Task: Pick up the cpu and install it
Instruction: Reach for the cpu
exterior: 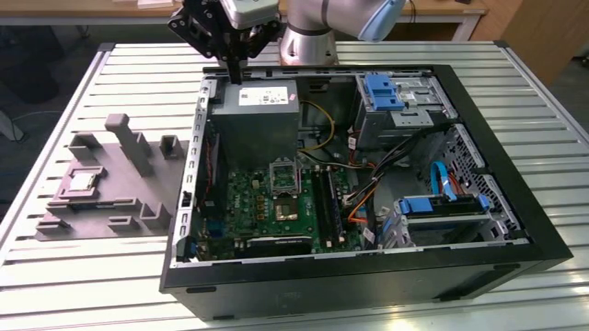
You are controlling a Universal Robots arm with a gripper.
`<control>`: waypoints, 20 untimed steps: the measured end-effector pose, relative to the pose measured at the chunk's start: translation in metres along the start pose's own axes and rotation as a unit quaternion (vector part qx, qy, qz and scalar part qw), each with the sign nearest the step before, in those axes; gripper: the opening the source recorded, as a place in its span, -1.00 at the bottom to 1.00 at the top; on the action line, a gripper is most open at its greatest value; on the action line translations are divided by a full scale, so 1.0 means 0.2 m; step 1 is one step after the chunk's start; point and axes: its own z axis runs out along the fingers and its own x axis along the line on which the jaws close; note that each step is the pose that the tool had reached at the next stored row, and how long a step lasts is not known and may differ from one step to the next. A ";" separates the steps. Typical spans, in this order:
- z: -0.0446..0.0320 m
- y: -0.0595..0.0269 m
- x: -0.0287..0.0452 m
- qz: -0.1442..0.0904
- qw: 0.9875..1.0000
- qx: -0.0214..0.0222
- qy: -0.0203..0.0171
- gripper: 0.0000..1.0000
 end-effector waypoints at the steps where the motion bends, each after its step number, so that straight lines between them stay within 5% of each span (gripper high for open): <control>1: 0.000 0.000 0.003 0.000 1.000 0.000 0.000 -0.79; 20: -0.001 -0.004 0.056 0.000 1.000 0.000 0.000 -0.79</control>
